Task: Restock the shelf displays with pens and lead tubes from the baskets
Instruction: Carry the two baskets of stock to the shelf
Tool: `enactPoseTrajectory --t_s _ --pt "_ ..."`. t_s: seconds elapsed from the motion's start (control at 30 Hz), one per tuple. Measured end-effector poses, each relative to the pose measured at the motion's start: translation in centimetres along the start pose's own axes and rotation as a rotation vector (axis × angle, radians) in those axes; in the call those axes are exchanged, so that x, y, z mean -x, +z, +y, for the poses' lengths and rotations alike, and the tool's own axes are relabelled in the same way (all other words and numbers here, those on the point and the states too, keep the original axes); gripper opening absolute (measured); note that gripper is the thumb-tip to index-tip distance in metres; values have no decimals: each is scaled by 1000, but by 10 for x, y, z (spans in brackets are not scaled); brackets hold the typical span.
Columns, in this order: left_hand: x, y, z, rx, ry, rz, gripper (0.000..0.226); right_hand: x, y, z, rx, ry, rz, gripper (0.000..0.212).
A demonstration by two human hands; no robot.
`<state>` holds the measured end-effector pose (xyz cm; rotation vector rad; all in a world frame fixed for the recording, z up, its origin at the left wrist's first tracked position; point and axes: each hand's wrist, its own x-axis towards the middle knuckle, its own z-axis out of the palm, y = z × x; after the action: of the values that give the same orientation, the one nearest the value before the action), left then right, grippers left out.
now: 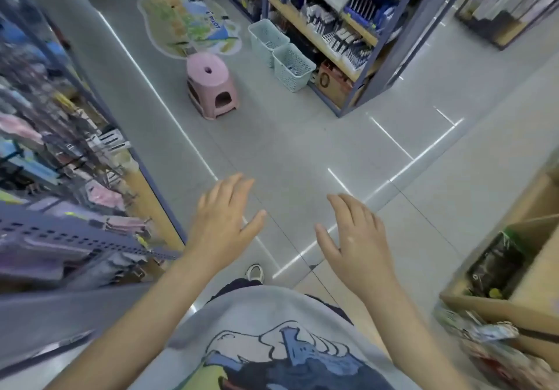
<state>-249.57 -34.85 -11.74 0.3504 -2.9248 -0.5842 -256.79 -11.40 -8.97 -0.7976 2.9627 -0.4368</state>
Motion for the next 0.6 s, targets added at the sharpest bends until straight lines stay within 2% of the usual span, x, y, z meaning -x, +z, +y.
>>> enactPoseTrajectory --t_s 0.3,0.6 --pt "-278 18 -16 -52 79 22 60 -259 3 63 -106 43 27 56" --pt "-508 7 -56 -78 -125 81 60 -559 -5 117 -85 -127 -77 55"
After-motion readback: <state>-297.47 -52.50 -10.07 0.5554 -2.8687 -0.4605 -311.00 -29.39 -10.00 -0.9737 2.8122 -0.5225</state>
